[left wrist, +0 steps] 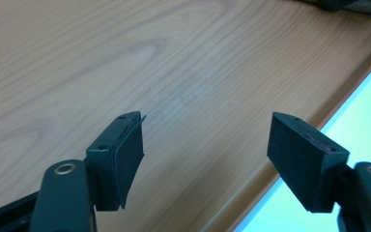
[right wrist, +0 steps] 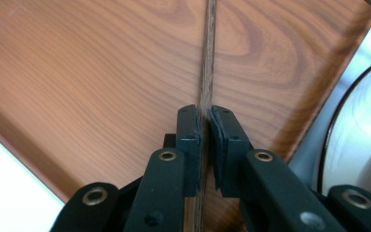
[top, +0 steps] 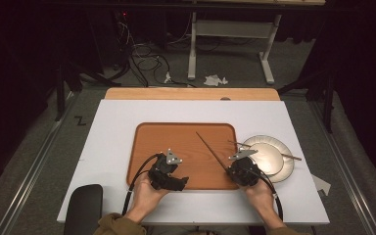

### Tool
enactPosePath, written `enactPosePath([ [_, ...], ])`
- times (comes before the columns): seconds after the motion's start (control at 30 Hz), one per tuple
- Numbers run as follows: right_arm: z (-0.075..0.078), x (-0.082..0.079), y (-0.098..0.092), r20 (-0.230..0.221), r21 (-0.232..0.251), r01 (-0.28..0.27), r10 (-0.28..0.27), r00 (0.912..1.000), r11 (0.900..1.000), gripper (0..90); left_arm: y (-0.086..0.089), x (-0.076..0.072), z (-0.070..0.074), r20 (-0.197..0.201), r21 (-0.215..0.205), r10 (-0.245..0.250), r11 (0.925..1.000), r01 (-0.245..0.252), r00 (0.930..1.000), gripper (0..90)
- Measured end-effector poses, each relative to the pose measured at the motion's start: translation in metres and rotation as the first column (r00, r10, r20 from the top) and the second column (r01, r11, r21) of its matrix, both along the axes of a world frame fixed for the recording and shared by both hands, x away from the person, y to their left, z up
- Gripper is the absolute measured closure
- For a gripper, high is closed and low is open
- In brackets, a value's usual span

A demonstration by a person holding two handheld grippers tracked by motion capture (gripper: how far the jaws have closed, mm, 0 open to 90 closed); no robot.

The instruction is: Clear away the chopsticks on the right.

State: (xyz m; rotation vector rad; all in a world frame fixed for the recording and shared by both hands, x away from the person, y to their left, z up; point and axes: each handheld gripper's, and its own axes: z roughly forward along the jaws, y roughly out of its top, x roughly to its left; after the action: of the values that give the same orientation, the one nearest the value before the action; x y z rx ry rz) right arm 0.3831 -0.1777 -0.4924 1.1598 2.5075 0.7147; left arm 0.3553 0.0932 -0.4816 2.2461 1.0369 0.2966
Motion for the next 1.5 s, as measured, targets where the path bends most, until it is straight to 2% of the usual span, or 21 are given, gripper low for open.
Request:
enactPosePath([
  [0.33, 0.000, 0.002, -0.002, 0.005, 0.006, 0.031, -0.031, 0.9995, 1.000, 82.9, 0.002, 0.000, 0.000, -0.002, 0.000, 0.003, 1.0000, -0.003, 1.0000, 28.8],
  [0.53, 0.003, -0.002, -0.001, 0.017, 0.008, 0.014, -0.014, 0.9998, 1.000, 78.7, 0.001, 0.000, 0.000, 0.002, -0.002, 0.000, 1.0000, 0.000, 1.0000, 28.9],
  [0.57, 0.006, -0.005, -0.001, 0.037, 0.020, 0.007, -0.008, 0.9993, 1.000, 77.3, 0.001, 0.000, 0.000, 0.000, -0.002, 0.000, 1.0000, 0.000, 1.0000, 28.9],
  [0.8, 0.023, -0.014, -0.006, 0.063, 0.066, -0.028, 0.024, 0.9977, 0.997, 75.0, 0.001, 0.000, 0.000, 0.005, 0.002, -0.003, 1.0000, 0.003, 1.0000, 29.0],
  [0.93, 0.040, -0.021, -0.015, 0.090, 0.118, -0.062, 0.051, 0.9947, 0.991, 72.9, 0.001, -0.001, 0.000, 0.010, 0.004, -0.008, 1.0000, 0.008, 0.9999, 28.9],
  [1.1, 0.053, -0.023, -0.030, 0.103, 0.143, -0.085, 0.070, 0.9922, 0.986, 71.1, 0.000, -0.001, 0.000, 0.015, 0.006, -0.009, 0.9999, 0.009, 0.9999, 28.8],
  [1.17, 0.061, -0.021, -0.044, 0.111, 0.154, -0.066, 0.049, 0.9926, 0.986, 70.9, 0.001, -0.002, 0.000, 0.022, 0.008, -0.008, 0.9999, 0.008, 0.9997, 28.7],
  [1.33, 0.072, -0.019, -0.062, 0.121, 0.161, -0.038, 0.018, 0.9925, 0.986, 70.5, 0.003, -0.003, 0.001, 0.029, 0.005, -0.009, 1.0000, 0.009, 0.9996, 28.7],
  [1.43, 0.078, -0.016, -0.076, 0.136, 0.150, -0.019, -0.001, 0.9907, 0.989, 69.8, 0.004, -0.004, 0.001, 0.027, -0.004, -0.005, 1.0000, 0.005, 0.9996, 28.6],
  [1.5, 0.082, -0.013, -0.086, 0.131, 0.137, 0.012, -0.030, 0.9910, 0.991, 69.3, 0.005, -0.005, 0.001, 0.029, -0.009, -0.005, 0.9999, 0.006, 0.9996, 28.6],
])
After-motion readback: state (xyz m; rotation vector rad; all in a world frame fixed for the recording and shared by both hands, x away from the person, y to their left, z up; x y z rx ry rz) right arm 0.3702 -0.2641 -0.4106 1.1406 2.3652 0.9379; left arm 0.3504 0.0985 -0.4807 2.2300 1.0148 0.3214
